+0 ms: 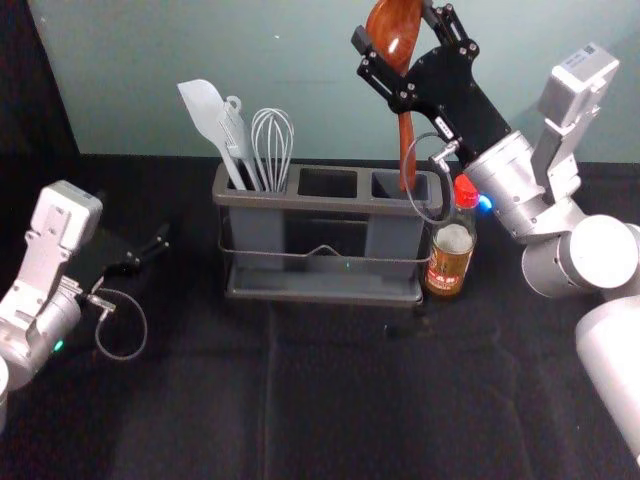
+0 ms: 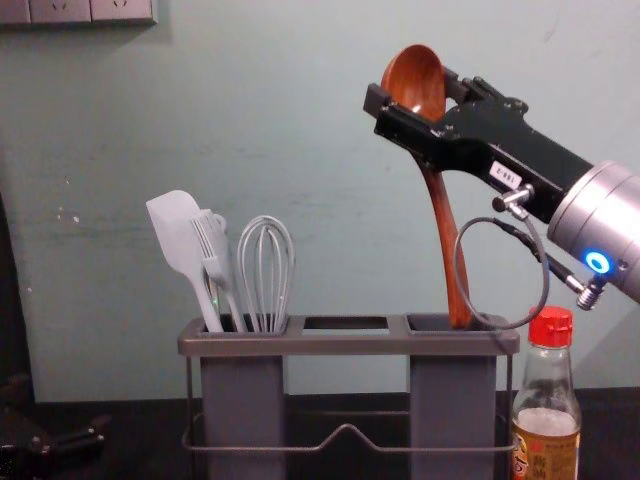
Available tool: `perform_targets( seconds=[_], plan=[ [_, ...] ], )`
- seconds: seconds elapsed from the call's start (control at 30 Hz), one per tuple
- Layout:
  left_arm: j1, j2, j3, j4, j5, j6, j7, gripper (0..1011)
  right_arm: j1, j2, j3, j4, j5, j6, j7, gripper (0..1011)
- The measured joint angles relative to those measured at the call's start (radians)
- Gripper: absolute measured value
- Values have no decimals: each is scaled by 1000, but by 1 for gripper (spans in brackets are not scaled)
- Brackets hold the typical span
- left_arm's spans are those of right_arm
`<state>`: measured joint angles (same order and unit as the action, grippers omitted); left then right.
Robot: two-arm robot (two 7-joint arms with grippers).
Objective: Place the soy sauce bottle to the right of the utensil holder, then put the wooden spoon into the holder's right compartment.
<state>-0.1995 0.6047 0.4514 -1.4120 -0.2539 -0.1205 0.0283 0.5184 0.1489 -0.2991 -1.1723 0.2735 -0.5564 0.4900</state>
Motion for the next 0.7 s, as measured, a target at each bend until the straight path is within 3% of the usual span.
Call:
perform_targets(
  seconds=[0.3,0.7],
  plan=[
    [0,0,0,0,0,0,0,1005,26,-21,1,69,-18,-27,4,840],
    [0,0,0,0,0,0,0,1005,8,-29,2,98,-31,-43,4,840]
  ],
)
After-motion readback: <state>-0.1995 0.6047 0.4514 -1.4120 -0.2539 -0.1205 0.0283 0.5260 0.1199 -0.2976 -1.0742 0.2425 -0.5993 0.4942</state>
